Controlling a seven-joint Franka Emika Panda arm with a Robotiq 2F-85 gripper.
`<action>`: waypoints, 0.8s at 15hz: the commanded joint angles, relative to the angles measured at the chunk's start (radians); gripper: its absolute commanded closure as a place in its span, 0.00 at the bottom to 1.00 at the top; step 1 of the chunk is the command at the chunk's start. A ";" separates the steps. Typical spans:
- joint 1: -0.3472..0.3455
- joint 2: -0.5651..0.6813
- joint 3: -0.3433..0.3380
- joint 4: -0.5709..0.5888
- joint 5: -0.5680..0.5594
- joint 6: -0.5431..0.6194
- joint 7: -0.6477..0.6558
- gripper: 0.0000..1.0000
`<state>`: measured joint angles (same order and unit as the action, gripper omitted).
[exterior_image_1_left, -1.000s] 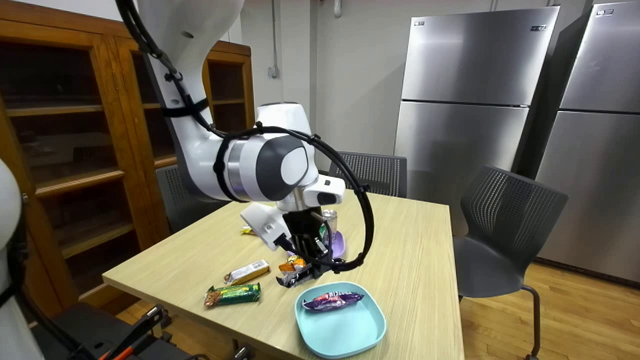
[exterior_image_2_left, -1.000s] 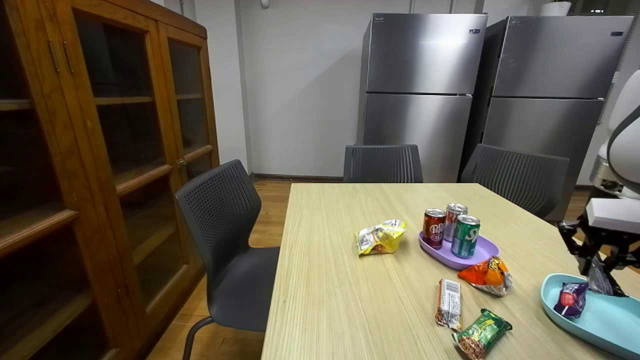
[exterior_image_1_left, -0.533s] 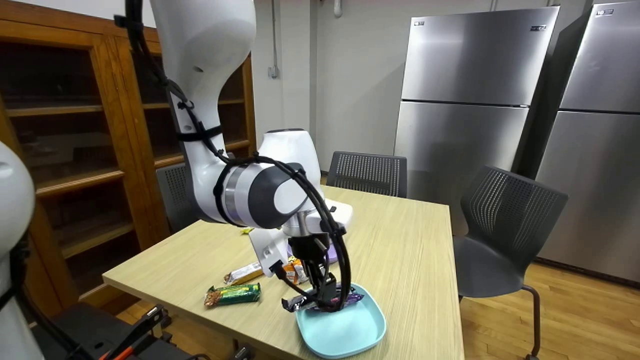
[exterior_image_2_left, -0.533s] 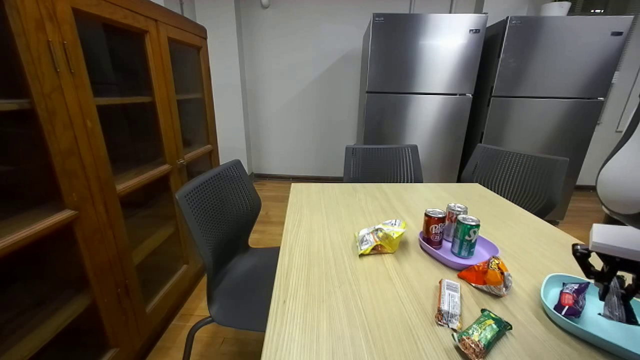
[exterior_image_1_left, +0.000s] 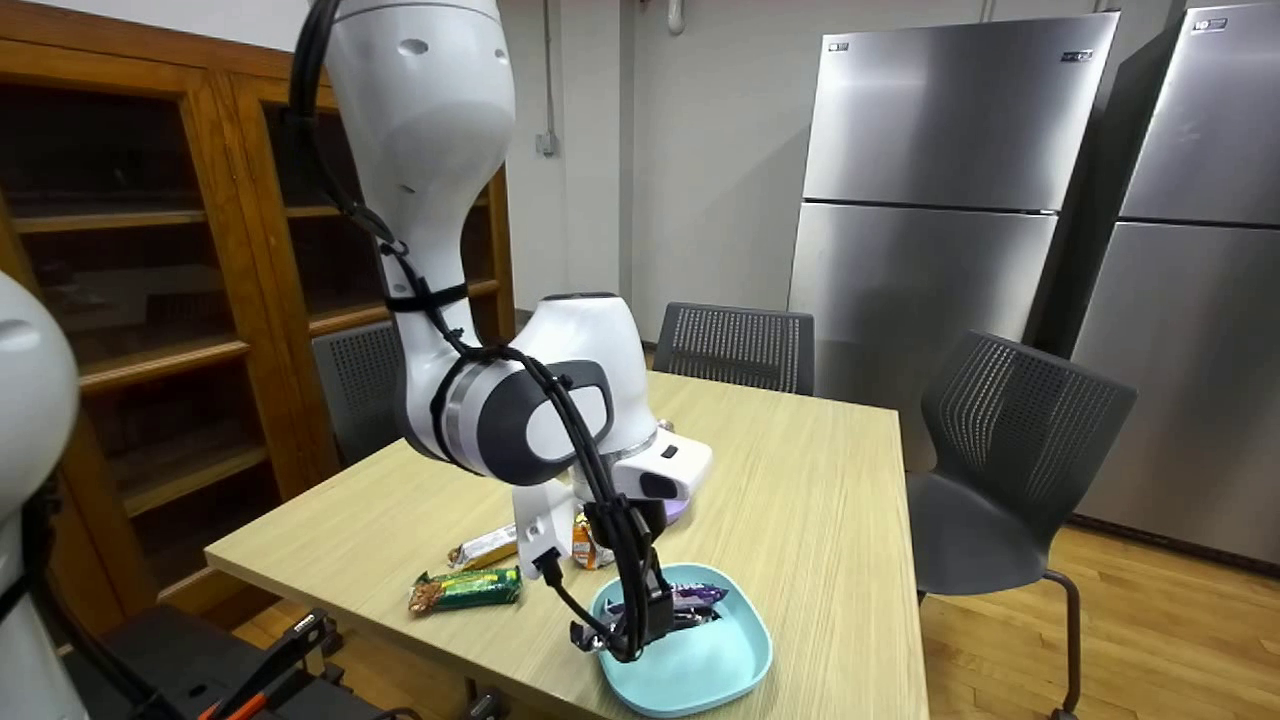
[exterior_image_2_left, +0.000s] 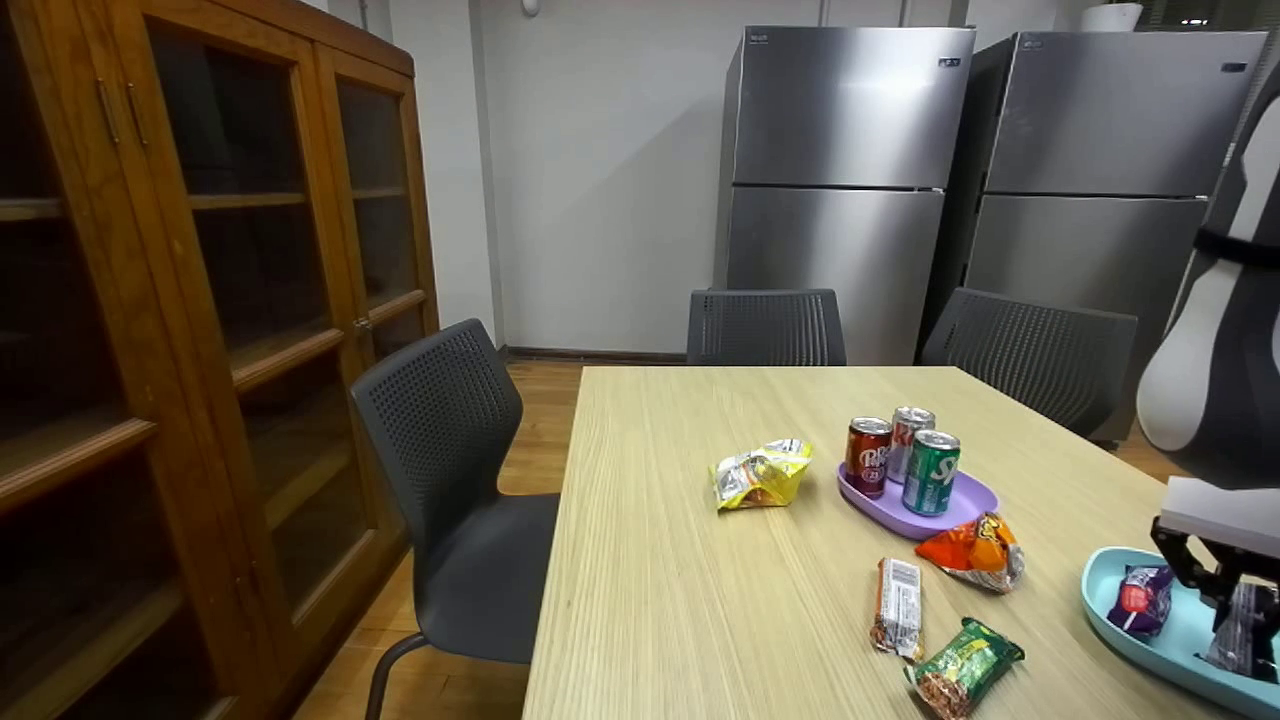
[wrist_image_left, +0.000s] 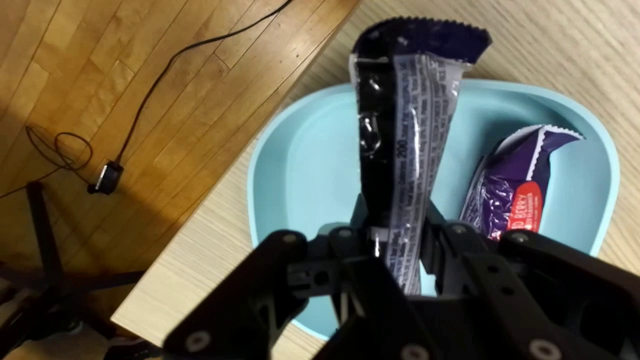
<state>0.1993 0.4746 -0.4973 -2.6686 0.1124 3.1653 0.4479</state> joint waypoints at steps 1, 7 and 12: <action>-0.010 0.044 0.023 0.049 0.065 0.009 -0.040 0.94; 0.003 0.084 0.031 0.096 0.092 -0.003 -0.040 0.52; 0.041 0.022 0.003 0.070 0.050 -0.003 -0.118 0.18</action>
<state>0.2120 0.5499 -0.4757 -2.5781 0.1699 3.1658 0.4068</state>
